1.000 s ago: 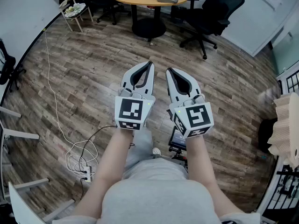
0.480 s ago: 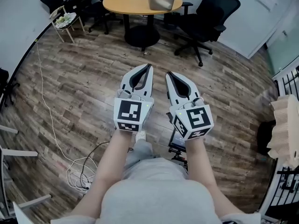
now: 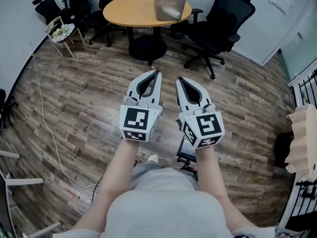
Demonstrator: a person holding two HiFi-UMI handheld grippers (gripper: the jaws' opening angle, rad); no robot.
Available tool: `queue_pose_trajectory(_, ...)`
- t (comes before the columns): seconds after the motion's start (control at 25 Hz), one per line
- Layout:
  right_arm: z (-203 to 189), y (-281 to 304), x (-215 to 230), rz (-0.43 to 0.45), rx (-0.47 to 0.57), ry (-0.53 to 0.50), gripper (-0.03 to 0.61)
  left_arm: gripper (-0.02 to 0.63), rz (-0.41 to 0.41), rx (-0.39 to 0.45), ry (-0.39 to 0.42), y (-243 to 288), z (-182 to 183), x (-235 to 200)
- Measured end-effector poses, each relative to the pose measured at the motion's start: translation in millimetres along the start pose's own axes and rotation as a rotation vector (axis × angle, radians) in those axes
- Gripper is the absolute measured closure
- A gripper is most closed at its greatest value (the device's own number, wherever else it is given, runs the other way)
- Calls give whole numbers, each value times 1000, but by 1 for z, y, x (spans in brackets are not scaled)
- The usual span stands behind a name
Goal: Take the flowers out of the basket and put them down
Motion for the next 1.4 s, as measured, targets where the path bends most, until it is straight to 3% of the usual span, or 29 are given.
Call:
queue_pose_trajectory(0.56, -7, 67, 44, -20, 9, 41, 552, 610, -30, -17, 1, 68, -14, -38)
queue_pose_trajectory(0.92, 22, 122, 91, 47, 208, 156, 554, 611, 0, -7, 0, 139, -9, -79)
queue_pose_trajectory(1.16, 30, 184, 123, 4, 122, 52, 554, 611, 22, 2, -9, 194, -4, -110)
queue_pose_trajectory(1.4, 39, 238, 152, 91, 135, 46, 554, 611, 40, 4, -29, 252, 1, -141)
Point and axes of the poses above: the fingertips, and each gripper's own axes: y forward along the fingers, x to its right, z out of its top, the point moved 5 cm from there along -y, backward along the fingers, and after that the axes turned 10 degrees about -x, right-handed, at the moved point
